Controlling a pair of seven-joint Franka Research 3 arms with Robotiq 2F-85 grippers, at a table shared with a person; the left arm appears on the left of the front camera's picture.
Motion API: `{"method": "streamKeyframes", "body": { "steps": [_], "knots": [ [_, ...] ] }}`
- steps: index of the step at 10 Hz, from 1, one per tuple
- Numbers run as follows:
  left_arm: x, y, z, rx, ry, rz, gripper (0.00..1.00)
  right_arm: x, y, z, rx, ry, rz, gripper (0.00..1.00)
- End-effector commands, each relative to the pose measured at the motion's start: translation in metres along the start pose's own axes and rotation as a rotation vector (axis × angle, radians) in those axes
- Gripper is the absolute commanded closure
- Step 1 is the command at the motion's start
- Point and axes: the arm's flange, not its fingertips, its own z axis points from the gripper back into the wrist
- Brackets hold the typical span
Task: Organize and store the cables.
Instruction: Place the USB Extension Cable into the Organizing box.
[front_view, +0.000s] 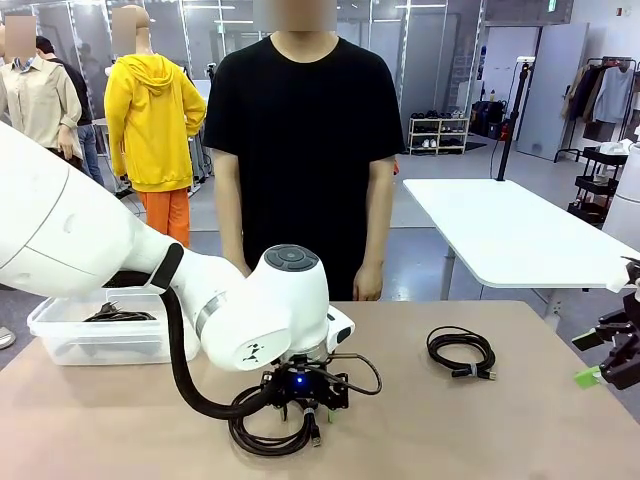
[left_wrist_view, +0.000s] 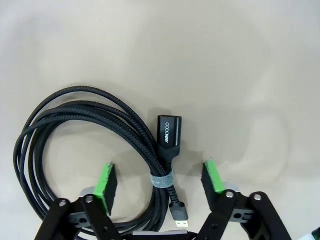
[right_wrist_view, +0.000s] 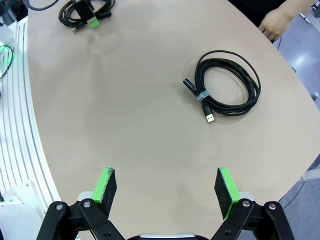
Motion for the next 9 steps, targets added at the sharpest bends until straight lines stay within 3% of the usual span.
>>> {"method": "streamKeyframes", "body": {
  "steps": [1,3,4,6,9],
  "knots": [
    [-0.001,-0.008,-0.001,0.026,-0.026,0.038,1.0,0.002,-0.002,0.0,0.003,-0.017,-0.006,0.0],
    [-0.003,-0.009,0.003,0.032,-0.023,0.042,1.0,0.002,-0.002,0.0,0.003,-0.017,-0.006,0.0],
    [-0.004,-0.009,0.004,0.03,-0.02,0.042,0.85,0.002,-0.002,0.0,0.003,-0.017,-0.006,0.0],
    [-0.004,-0.008,0.01,0.031,-0.017,0.055,1.0,0.002,-0.002,0.0,0.003,-0.017,-0.006,0.0],
    [-0.004,-0.005,0.059,0.002,0.003,0.037,1.0,0.002,-0.002,0.0,0.003,-0.017,-0.006,0.0]
  ]
}}
